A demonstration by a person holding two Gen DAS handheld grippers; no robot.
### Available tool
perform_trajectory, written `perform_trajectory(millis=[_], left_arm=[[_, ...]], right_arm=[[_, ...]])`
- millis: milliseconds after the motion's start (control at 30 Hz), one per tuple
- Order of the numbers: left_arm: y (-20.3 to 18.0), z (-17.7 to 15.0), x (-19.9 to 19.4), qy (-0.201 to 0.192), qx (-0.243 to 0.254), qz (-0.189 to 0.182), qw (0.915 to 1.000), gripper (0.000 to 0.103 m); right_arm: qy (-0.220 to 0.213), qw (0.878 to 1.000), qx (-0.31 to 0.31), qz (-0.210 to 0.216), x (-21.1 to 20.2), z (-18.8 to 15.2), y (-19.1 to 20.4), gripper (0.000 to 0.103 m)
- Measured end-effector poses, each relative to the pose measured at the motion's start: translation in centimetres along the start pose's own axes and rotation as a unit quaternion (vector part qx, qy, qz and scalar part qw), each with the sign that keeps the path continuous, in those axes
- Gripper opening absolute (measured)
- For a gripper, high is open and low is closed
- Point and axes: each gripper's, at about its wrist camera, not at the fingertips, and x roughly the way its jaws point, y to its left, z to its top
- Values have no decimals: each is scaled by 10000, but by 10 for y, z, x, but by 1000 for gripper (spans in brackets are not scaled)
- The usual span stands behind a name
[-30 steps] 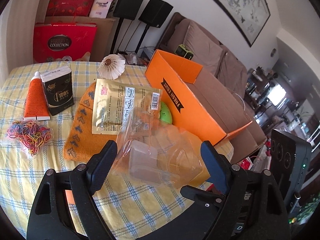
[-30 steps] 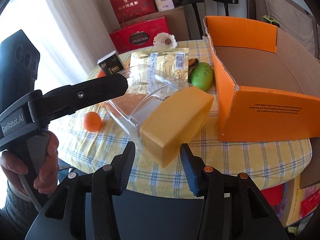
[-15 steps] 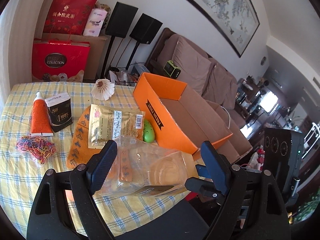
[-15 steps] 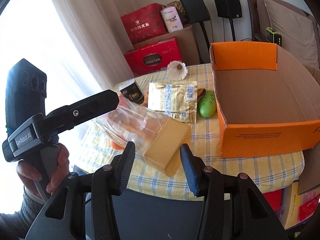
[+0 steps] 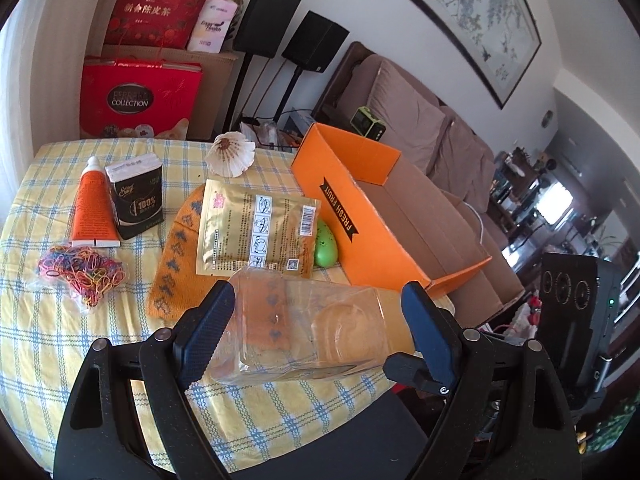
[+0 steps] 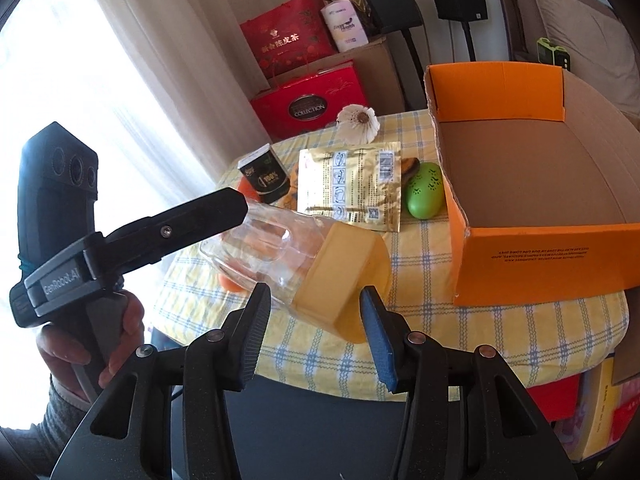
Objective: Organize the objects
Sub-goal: 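Lift the jar and carry it into the orange cardboard box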
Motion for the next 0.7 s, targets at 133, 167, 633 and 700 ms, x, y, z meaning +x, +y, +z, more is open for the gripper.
perform_trajectory(millis=[133,167,633,700], left_arm=[[21,-8,0,17,-191,91,9998,83],[25,-10,-2,7,-218,82,9997,83],[-4,-28,10,230,1000,27,9947,79],[-5,-28,7,243,958,-71,9951,77]], right_arm=[[10,9997,-149,-215,4,-2,-1,58],[28,9995,-187,-242,5,-3,-2,58],[-95,9981,-527,-319,30,-16,-3,53],[-138,9984,-450,-300,26,-14,-6,53]])
